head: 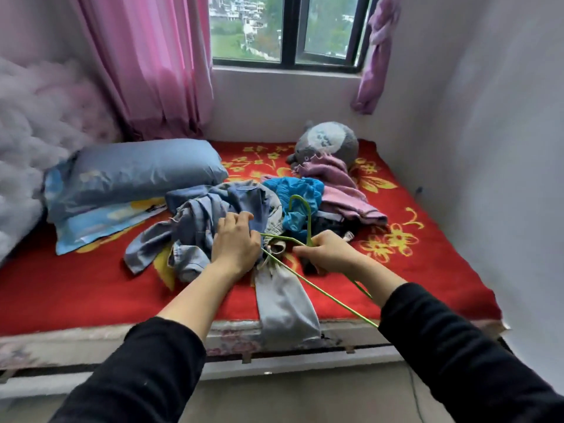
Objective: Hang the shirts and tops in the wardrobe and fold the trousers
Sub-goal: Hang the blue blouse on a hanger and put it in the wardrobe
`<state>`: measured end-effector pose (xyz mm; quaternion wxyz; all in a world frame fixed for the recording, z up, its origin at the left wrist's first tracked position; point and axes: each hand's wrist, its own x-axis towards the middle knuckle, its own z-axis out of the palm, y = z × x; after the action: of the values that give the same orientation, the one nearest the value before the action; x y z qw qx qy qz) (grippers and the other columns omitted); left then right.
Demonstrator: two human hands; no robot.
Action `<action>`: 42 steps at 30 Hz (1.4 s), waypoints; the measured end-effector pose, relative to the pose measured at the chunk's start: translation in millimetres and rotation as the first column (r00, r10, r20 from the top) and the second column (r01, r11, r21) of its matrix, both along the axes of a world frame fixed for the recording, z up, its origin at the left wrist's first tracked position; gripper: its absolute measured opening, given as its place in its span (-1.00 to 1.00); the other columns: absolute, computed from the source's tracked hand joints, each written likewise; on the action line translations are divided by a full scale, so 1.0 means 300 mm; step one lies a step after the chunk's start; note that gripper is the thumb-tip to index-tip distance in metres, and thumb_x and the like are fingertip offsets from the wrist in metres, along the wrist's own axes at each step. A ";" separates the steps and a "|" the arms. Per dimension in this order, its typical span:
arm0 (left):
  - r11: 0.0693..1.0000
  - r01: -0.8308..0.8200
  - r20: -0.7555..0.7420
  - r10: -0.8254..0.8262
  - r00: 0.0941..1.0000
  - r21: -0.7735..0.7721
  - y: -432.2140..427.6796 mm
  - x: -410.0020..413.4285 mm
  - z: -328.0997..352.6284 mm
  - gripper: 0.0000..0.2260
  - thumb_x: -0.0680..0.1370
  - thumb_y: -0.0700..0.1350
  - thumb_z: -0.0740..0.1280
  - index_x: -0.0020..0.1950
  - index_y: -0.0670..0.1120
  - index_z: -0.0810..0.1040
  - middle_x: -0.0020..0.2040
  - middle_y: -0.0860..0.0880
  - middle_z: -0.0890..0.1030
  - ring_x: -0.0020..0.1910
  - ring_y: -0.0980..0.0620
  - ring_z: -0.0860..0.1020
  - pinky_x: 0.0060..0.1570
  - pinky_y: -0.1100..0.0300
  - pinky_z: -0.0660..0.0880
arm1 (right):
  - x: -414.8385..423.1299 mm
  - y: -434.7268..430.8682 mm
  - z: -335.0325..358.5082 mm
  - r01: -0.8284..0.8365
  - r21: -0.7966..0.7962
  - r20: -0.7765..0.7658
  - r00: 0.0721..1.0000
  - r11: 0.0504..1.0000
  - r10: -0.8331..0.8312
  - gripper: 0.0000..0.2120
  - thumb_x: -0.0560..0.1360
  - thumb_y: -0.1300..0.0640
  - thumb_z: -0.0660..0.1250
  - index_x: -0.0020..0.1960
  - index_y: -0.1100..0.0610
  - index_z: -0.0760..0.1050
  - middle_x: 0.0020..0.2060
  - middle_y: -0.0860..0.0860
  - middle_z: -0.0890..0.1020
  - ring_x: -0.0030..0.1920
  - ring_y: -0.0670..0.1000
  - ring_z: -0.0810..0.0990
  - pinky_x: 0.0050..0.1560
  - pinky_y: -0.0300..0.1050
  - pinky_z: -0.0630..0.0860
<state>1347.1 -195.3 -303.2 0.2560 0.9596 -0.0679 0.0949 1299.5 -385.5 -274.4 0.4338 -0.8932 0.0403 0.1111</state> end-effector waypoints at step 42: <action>0.771 -0.625 -0.602 0.445 0.663 -0.119 -0.827 1.468 -1.135 -0.88 0.51 -0.17 0.31 0.02 -0.12 0.55 -0.13 -0.09 0.61 -0.06 -0.16 0.57 -0.13 0.10 0.41 | 1.704 -0.907 -1.027 0.148 -0.063 -0.018 0.989 0.987 -0.150 -0.73 0.64 0.04 0.09 -0.22 0.04 0.25 -0.39 -0.03 0.42 -0.33 0.05 0.37 -0.25 0.03 0.33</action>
<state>1787.6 -443.4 -643.7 0.3739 0.8677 0.3124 -0.0983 1810.7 -657.5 -582.6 0.4129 -0.8993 0.1153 0.0872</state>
